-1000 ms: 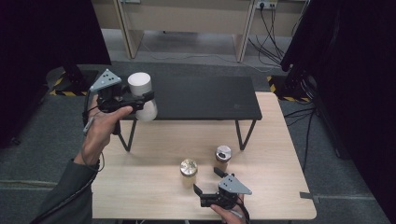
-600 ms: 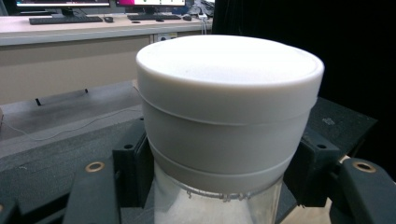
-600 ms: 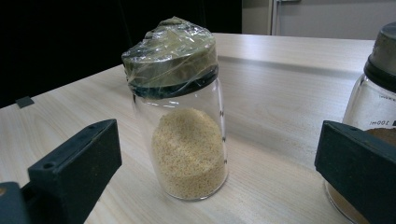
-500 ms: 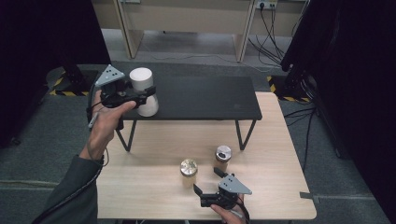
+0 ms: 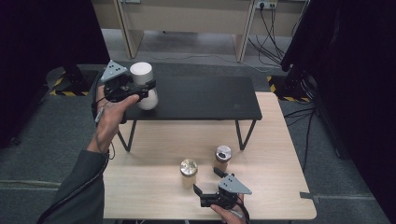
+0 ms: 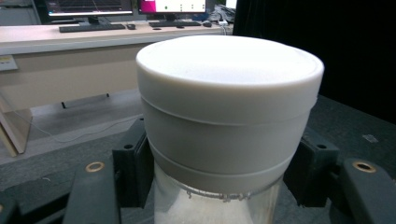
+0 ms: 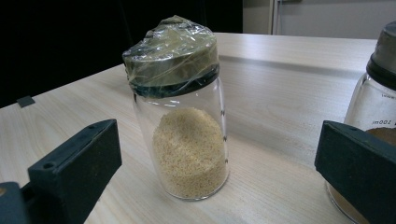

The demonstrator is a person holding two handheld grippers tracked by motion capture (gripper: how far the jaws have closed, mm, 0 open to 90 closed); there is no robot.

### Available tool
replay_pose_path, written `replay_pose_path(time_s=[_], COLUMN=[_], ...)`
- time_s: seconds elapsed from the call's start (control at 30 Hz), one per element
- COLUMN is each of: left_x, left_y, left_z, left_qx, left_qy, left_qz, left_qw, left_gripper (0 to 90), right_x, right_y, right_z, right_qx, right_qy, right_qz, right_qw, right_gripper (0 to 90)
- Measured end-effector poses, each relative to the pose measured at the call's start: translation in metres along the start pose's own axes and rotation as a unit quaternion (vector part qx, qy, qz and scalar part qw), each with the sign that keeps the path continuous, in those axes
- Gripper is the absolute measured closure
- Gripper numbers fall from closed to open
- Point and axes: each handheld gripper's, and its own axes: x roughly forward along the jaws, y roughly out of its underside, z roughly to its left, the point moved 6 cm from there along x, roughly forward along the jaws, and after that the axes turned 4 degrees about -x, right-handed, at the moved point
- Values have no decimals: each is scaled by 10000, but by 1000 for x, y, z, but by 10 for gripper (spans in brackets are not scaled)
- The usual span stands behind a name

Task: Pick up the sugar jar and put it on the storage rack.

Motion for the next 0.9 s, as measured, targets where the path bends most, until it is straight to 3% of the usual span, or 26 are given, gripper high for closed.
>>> replay_pose_path(time_s=[0.9], left_x=[16], left_y=[11], left_z=[10], left_qx=[7], left_qy=[-209], left_qz=[-39], left_qw=[9998], left_gripper=[352], right_x=[0], right_y=[0], right_z=[1], right_qx=[-2], right_qy=[-26], right_qz=[0], right_qw=[10000], right_gripper=[8])
